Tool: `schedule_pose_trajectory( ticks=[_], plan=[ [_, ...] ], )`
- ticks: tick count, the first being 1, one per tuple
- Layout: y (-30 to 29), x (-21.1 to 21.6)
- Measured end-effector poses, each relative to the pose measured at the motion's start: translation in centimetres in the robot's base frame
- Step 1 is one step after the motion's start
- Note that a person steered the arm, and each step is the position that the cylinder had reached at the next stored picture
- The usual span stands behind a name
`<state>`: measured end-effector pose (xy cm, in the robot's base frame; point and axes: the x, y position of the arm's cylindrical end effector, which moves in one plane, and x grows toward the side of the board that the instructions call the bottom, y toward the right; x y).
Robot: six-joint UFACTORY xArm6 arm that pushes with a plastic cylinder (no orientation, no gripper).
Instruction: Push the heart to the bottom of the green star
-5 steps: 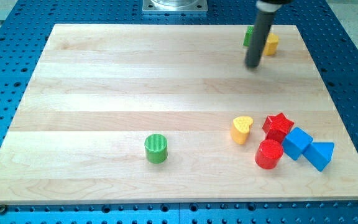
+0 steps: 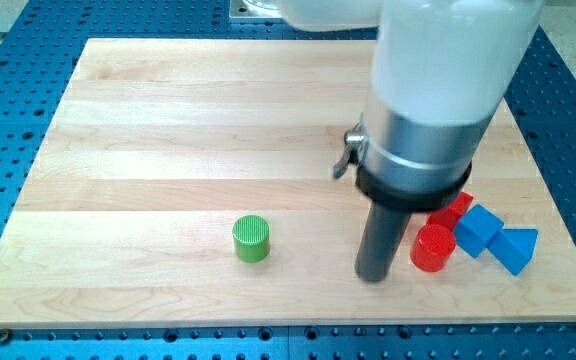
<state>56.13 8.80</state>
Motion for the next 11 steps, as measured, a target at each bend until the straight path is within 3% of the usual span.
schedule_pose_trajectory(
  ticks=[1, 2, 3, 4, 5, 6, 8, 9, 10, 11],
  plan=[
    [1.3, -10.2],
    [1.7, -12.3],
    [-1.3, -5.5],
    [0.8, 0.6],
    [2.9, -3.0],
    [5.7, -11.6],
    [9.7, -15.5],
    [8.8, -24.3],
    [7.0, -20.5],
    [3.7, -22.3]
  ],
)
